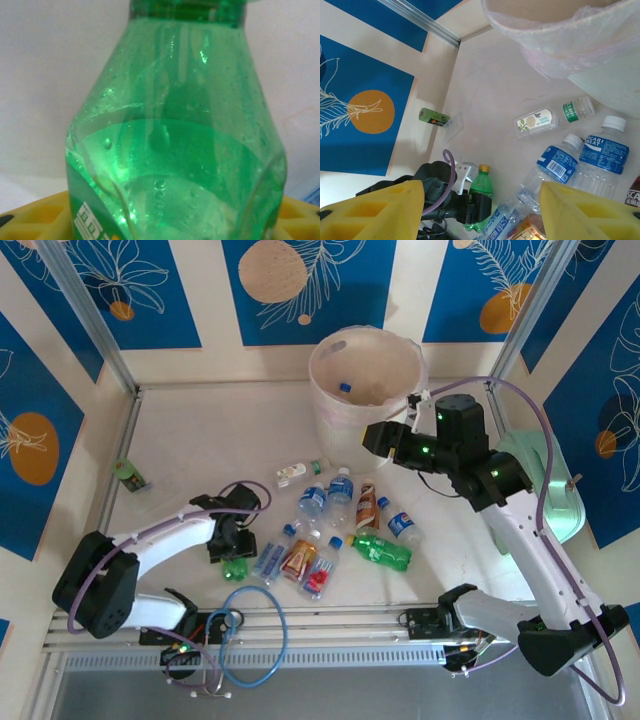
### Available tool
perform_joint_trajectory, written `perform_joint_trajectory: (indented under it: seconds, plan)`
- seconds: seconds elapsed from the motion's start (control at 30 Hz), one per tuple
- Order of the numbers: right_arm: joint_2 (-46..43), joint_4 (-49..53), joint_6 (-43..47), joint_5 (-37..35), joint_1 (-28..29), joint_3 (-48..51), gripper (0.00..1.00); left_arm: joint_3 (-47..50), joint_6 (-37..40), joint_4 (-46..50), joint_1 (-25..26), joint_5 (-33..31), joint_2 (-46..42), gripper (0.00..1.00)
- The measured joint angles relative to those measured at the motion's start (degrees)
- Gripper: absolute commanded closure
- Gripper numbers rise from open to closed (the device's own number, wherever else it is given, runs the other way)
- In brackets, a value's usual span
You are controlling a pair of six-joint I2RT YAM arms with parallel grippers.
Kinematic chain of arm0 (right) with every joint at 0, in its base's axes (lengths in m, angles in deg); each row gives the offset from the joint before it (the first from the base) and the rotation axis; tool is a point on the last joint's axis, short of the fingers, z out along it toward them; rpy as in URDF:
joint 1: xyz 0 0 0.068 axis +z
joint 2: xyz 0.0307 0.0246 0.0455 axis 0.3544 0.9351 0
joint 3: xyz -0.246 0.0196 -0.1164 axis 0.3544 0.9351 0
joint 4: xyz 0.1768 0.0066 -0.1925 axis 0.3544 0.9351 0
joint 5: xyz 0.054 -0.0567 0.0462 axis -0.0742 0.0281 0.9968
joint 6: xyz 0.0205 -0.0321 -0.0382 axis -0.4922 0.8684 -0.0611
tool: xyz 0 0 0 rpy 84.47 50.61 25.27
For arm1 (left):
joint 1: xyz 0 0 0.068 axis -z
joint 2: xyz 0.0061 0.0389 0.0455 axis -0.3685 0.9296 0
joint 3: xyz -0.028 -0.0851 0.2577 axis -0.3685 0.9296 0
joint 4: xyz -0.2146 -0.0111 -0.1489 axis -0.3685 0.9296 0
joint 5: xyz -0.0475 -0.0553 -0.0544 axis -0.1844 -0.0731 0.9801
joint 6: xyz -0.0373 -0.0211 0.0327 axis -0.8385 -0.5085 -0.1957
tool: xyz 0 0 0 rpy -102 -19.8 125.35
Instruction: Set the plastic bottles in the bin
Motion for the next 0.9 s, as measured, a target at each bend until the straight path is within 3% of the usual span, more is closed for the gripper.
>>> perform_joint_trajectory:
  seconds: [0.2,0.47,0.63,0.9]
  plan:
    - [-0.2,0.0,-0.6,0.0,0.0,0.8,0.37,-2.6,1.1,2.3,0.0,-0.3,-2.4,0.49]
    - [-0.5,-0.8,-2.1,0.7,0.0,0.8,0.37,-21.2,8.1,5.5,0.0,0.9,-7.6,0.48]
    - [0.5,-1.8,-3.3,3.7,1.1,-0.1,0.37,-29.7,14.1,1.3,0.0,8.4,-9.9,0.46]
    - [3.7,-4.2,-4.4,5.0,6.2,-2.1,0.37,-31.6,20.8,-5.8,0.6,21.5,-9.0,0.43]
